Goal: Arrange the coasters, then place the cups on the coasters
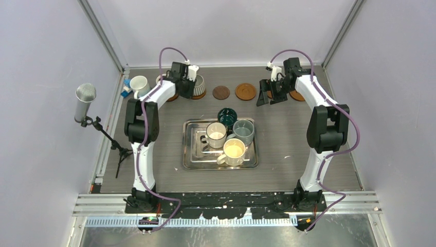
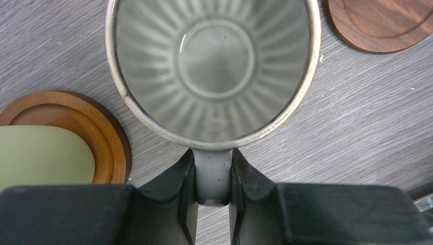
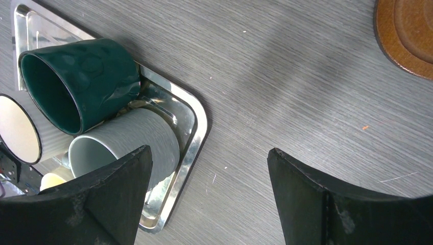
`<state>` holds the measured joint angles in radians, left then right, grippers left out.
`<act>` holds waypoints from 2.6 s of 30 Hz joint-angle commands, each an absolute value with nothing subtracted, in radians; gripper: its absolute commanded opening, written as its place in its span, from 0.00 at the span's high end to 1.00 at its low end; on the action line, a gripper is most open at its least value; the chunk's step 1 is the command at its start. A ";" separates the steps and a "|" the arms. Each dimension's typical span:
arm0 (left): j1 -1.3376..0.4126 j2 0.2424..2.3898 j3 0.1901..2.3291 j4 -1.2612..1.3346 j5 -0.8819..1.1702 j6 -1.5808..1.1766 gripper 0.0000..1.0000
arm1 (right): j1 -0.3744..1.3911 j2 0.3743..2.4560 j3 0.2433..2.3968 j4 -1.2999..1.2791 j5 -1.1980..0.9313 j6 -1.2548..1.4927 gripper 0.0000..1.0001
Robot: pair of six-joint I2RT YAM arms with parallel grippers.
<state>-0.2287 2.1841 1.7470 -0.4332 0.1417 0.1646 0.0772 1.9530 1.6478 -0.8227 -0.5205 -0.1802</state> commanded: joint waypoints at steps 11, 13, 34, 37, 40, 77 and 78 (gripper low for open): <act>-0.209 2.010 1.680 -0.444 0.193 0.247 0.46 | 0.077 1.939 1.677 -0.801 -0.513 -0.186 0.13; -0.204 1.953 1.659 -0.478 0.223 0.274 0.42 | 0.078 1.939 1.675 -0.800 -0.514 -0.185 0.13; -0.414 1.563 1.245 -0.784 0.521 0.623 0.29 | 0.078 1.965 1.710 -0.822 -0.515 -0.173 0.13; -0.453 1.570 1.213 -0.759 0.498 0.606 0.27 | 0.078 1.950 1.698 -0.837 -0.505 -0.189 0.13; -0.476 1.586 1.190 -0.738 0.473 0.590 0.27 | 0.077 1.946 1.693 -0.850 -0.505 -0.196 0.13; -0.317 1.431 1.017 -0.590 0.589 0.665 1.00 | 0.077 1.971 1.708 -0.838 -0.517 -0.179 0.13; -0.311 1.414 1.019 -0.598 0.595 0.682 1.00 | 0.078 1.973 1.710 -0.838 -0.517 -0.178 0.13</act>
<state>-0.3542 1.5257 0.9730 -0.5491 0.4904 0.6144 0.0772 1.9724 1.6737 -0.8536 -0.5098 -0.1806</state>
